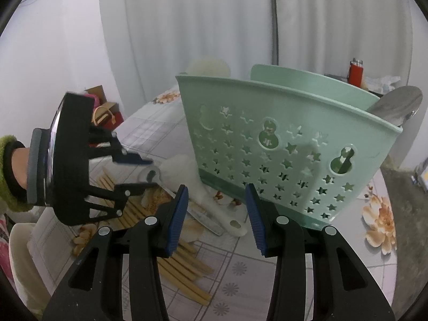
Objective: Organize utensils
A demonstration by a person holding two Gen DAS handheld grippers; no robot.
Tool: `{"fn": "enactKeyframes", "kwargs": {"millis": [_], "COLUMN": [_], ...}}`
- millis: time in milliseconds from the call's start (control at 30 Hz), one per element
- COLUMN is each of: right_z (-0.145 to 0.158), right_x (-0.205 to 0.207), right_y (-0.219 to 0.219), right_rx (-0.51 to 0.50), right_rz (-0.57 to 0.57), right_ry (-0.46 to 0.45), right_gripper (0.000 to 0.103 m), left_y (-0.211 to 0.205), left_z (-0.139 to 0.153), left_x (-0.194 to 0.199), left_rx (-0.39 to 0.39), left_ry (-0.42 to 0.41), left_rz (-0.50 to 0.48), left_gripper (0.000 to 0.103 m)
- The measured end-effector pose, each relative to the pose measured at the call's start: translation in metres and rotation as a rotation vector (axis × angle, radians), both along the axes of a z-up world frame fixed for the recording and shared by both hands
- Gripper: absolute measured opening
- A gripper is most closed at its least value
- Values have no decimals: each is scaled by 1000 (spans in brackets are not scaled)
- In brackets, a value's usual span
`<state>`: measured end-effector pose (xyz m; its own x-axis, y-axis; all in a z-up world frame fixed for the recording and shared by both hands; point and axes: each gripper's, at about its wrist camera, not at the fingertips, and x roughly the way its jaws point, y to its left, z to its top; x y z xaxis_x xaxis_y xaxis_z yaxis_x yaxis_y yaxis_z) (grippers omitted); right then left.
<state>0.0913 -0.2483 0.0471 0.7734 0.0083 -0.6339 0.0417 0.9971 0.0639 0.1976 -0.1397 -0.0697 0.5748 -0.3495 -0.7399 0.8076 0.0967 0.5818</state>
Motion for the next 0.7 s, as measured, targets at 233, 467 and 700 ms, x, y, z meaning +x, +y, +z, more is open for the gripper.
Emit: {"fn": "enactKeyframes", "kwargs": {"millis": [233, 467, 700], "right_z": [5, 14, 18], "right_x": [-8, -22, -34], "right_y": [-2, -13, -22], "right_rx": [1, 14, 38], "right_rz": [-9, -17, -11], "right_ry": [-18, -58, -77], "right_gripper": [41, 41, 41], "left_y": [2, 19, 47], "left_z": [-6, 17, 67], "left_x": [-37, -81, -109], "left_rx": [115, 181, 71], "left_ry": [-188, -236, 191], "left_rz": [-155, -219, -90], "left_gripper": [5, 3, 2]}}
